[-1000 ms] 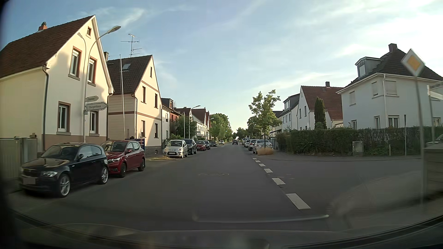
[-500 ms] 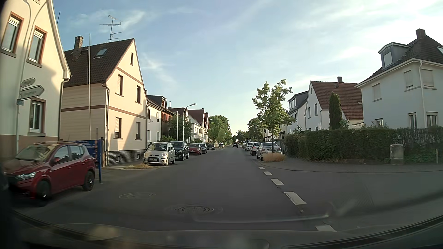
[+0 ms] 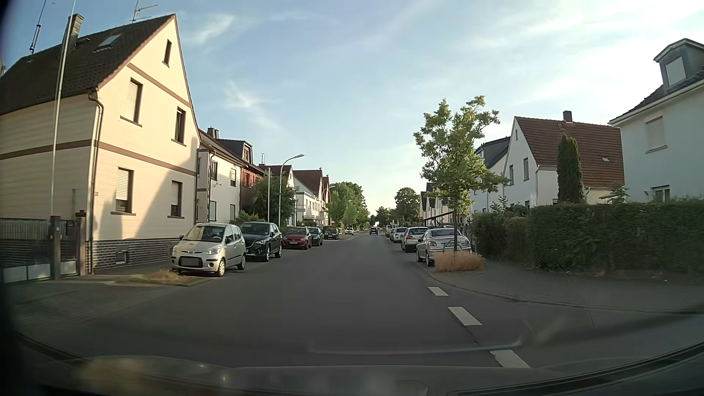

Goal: Follow the waypoints while adhering to traffic rules and regulations

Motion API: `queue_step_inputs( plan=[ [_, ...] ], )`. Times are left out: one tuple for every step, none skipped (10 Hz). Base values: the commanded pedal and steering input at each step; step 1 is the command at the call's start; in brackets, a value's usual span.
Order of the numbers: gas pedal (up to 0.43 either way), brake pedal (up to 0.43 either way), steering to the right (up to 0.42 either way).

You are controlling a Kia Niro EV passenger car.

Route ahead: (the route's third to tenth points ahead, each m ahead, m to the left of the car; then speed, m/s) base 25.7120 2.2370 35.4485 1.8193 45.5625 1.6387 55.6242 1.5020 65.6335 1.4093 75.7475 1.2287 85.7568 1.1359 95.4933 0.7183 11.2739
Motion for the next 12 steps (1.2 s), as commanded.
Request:
queue_step_inputs(
  plan=[
    [0.039,0.03,0.0],
    [0.039,0.03,-0.001],
    [0.039,0.03,-0.003],
    [0.039,0.03,-0.004],
    [0.039,0.03,-0.004],
    [0.039,0.03,-0.003],
    [0.039,0.03,-0.003],
    [0.039,0.03,-0.003],
    [0.039,0.03,-0.001],
    [0.039,0.03,-0.001],
    [0.039,0.03,0.0],
    [0.039,0.03,0.0]
  ],
)
